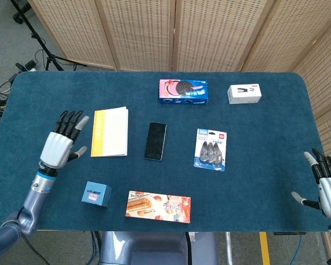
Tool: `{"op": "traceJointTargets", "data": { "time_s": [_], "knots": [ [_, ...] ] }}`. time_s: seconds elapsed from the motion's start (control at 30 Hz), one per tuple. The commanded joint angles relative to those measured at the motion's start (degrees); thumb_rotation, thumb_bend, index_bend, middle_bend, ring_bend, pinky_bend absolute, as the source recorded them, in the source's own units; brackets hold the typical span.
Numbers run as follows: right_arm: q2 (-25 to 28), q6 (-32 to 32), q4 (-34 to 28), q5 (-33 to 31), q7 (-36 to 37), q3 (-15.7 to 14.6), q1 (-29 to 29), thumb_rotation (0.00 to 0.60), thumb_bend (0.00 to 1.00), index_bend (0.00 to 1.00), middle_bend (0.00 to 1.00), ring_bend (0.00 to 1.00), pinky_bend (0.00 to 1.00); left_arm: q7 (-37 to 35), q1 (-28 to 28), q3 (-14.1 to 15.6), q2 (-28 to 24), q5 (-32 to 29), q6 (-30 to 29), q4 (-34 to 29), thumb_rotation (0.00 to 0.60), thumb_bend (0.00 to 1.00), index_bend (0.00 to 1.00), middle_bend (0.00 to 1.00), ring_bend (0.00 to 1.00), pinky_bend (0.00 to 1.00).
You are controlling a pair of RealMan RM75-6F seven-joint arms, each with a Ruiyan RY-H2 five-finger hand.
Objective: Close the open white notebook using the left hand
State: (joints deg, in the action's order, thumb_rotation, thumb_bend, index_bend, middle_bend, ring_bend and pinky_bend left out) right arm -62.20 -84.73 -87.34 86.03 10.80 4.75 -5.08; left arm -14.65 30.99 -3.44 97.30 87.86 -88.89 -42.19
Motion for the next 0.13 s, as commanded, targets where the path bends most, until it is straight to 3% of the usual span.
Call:
{"op": "traceJointTargets", "data": {
  "time_s": [0.03, 0.13],
  "knots": [
    [0.0, -0.1, -0.1, 0.1, -0.1, 0.0, 0.0, 0.6, 0.0, 0.0, 0.0, 0.0, 0.0, -4.8, -6.1, -0.7, -8.7, -5.2, 2.7, -11.4, 0.6, 0.03, 0.0, 0.0, 0.0, 0.0],
    [0.0, -0.4, -0.3, 0.2, -0.1, -0.1, 0.2, 0.6, 0.0, 0.0, 0.0, 0.0, 0.0, -3.1, -9.5, -0.3, -13.2, -8.7, 5.0, -18.3, 0.6, 0.01, 0.0, 0.0, 0.0, 0.0]
  ]
}}
